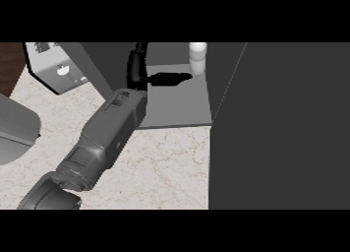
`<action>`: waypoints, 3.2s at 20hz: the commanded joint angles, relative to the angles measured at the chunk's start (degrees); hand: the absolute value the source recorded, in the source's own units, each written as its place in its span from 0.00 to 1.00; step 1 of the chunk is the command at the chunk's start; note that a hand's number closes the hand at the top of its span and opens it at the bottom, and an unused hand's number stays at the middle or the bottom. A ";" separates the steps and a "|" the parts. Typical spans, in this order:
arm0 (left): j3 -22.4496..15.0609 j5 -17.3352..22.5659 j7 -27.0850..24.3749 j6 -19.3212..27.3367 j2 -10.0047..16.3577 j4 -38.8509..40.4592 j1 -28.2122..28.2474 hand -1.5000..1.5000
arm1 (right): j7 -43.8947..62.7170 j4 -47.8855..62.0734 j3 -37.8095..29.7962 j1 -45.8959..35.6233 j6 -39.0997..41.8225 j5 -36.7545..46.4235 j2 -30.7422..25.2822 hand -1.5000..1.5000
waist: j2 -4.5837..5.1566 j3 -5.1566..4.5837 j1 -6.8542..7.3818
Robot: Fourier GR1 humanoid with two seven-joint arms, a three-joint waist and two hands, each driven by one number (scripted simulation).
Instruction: Pick up the bottled water, place it into the cabinet and close the cabinet
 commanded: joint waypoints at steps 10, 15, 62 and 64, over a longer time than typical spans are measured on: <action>-1.88 3.85 -3.13 -11.50 1.63 -10.30 8.69 0.00 | -0.09 0.64 -2.14 0.22 -0.90 -1.64 -0.33 0.00 | -1.63 -0.18 4.46; -5.33 6.54 -4.47 -12.83 1.63 -14.62 14.64 0.00 | -0.69 -2.27 -0.64 4.51 -1.31 -0.68 -0.30 0.00 | -2.11 -0.22 5.35; -16.92 21.19 8.02 -18.36 28.35 -120.32 103.26 0.00 | 16.35 -15.53 28.23 -1.50 3.76 22.30 -5.85 1.00 | -1.33 -0.36 5.14; -15.43 23.08 6.32 -21.11 29.02 -121.17 106.65 0.00 | 19.62 -14.93 30.39 -2.39 2.49 22.47 -3.46 1.00 | -1.50 -0.42 5.88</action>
